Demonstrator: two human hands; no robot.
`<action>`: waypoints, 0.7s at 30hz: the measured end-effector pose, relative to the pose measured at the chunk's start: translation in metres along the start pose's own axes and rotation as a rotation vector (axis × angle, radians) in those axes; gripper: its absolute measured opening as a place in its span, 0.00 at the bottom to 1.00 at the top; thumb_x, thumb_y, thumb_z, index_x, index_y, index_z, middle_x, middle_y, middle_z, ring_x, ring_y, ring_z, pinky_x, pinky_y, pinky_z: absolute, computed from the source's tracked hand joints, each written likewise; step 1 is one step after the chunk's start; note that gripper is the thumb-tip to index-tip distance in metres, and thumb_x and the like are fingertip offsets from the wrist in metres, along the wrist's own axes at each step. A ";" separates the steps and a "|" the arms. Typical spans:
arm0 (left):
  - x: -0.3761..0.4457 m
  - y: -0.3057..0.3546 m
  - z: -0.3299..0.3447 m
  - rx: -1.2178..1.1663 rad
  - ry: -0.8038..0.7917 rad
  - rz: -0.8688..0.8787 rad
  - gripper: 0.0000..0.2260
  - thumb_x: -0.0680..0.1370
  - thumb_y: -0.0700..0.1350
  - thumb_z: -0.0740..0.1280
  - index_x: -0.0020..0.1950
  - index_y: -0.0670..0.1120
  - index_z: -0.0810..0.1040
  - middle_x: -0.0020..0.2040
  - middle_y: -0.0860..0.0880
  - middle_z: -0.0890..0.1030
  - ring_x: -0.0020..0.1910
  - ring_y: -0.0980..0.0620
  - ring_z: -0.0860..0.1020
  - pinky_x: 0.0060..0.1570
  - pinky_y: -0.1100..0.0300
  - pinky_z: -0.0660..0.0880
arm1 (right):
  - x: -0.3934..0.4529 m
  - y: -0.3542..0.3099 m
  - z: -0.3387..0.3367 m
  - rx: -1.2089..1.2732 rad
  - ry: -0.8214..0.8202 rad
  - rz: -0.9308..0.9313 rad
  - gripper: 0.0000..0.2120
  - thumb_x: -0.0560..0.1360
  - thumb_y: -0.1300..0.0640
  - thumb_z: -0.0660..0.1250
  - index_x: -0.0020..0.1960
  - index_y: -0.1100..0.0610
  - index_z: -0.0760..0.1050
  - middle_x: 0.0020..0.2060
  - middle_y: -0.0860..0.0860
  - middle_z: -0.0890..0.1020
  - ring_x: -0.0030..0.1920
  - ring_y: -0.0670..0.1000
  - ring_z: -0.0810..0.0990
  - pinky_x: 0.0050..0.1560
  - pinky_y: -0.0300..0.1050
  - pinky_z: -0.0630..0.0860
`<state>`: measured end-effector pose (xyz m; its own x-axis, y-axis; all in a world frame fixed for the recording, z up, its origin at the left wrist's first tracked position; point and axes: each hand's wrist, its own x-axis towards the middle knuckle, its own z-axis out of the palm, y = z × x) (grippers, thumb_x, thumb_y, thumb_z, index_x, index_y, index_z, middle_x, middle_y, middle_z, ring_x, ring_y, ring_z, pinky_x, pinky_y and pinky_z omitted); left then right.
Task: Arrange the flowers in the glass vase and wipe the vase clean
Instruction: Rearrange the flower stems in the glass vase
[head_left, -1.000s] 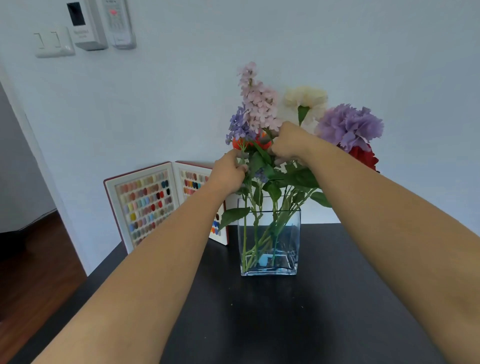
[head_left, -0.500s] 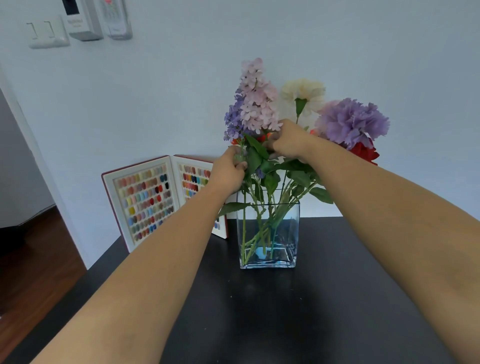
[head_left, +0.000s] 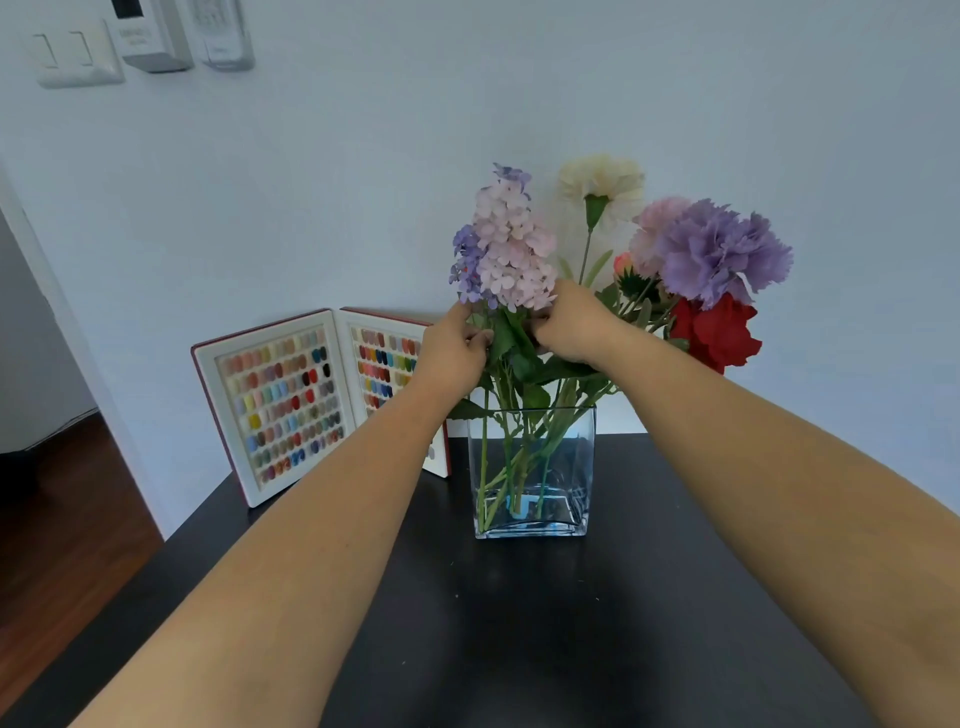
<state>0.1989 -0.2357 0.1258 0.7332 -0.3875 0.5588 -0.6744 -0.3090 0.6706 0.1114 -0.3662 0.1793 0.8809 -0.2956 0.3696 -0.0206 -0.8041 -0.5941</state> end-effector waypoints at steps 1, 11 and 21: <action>0.000 0.001 0.000 -0.006 -0.003 0.006 0.12 0.81 0.40 0.63 0.64 0.46 0.72 0.44 0.45 0.82 0.37 0.55 0.76 0.33 0.70 0.67 | -0.001 0.000 0.003 -0.022 0.015 0.028 0.10 0.74 0.66 0.63 0.55 0.64 0.75 0.48 0.59 0.81 0.47 0.55 0.76 0.45 0.40 0.71; -0.011 0.000 -0.006 -0.263 -0.080 -0.042 0.11 0.81 0.39 0.64 0.63 0.47 0.74 0.44 0.49 0.84 0.39 0.55 0.81 0.36 0.67 0.78 | -0.009 0.021 0.012 0.057 0.255 0.206 0.09 0.73 0.59 0.70 0.48 0.66 0.79 0.41 0.59 0.80 0.42 0.55 0.78 0.39 0.41 0.70; -0.022 0.005 -0.003 -0.147 -0.011 0.023 0.09 0.80 0.41 0.65 0.59 0.51 0.75 0.40 0.57 0.82 0.39 0.62 0.79 0.34 0.76 0.69 | -0.020 0.019 0.013 0.313 0.276 0.243 0.10 0.71 0.59 0.73 0.48 0.65 0.79 0.39 0.57 0.80 0.43 0.56 0.80 0.47 0.48 0.79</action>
<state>0.1795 -0.2265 0.1187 0.7163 -0.4023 0.5701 -0.6703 -0.1699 0.7223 0.0994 -0.3690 0.1515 0.7092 -0.6153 0.3441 -0.0295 -0.5136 -0.8576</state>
